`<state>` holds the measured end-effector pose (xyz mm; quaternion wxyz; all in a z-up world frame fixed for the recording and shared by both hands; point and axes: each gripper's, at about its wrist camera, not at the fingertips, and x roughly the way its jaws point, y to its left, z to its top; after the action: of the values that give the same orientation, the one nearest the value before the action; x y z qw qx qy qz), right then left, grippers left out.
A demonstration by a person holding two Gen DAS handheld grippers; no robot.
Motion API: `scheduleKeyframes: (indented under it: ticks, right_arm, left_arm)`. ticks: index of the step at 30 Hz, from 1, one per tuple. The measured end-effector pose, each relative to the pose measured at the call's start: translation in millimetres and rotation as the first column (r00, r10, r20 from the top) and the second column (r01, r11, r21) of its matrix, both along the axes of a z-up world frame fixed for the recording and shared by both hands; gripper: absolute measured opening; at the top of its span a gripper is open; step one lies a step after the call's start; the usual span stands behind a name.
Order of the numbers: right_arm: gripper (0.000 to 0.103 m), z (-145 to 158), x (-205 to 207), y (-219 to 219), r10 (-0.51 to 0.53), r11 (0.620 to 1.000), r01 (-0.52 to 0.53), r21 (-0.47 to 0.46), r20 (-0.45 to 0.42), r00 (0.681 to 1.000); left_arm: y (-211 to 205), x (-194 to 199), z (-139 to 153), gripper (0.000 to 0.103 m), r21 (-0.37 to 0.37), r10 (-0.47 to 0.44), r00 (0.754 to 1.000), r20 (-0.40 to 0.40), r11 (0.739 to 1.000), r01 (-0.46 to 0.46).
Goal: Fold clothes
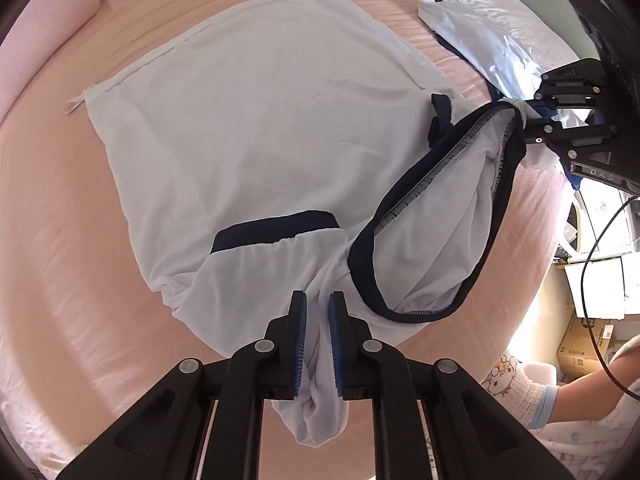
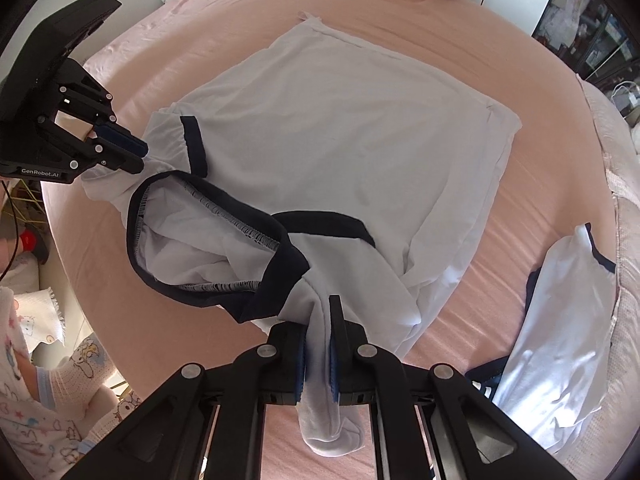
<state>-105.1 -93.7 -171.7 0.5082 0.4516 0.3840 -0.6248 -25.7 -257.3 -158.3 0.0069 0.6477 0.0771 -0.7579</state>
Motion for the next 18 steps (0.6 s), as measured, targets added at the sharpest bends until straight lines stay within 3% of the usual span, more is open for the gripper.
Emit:
scheduleKeyframes:
  ticks: [4,15,17,18]
  right_arm:
    - [0.006,1,-15,-14,0.016,1.0,-0.016,0.001,-0.064,0.998]
    - [0.006,-16,-44,-43,-0.033,0.998,0.037,0.052,-0.063,0.997]
    - [0.007,-20,-48,-44,-0.049,0.997,0.053,0.055,-0.08,0.996]
    - [0.006,-23,-51,-45,-0.06,0.996,0.064,0.057,-0.079,0.995]
  left_arm:
    - [-17,-6,1,0.01,0.032,0.038,0.999,0.001,0.999,-0.038]
    - [-45,-26,11,0.019,0.016,0.022,0.996,0.083,1.0,-0.023]
    - [-43,-30,12,0.027,-0.012,-0.009,0.996,0.089,1.0,0.01]
    - [-42,-31,13,0.036,-0.026,-0.02,0.996,0.088,0.999,0.022]
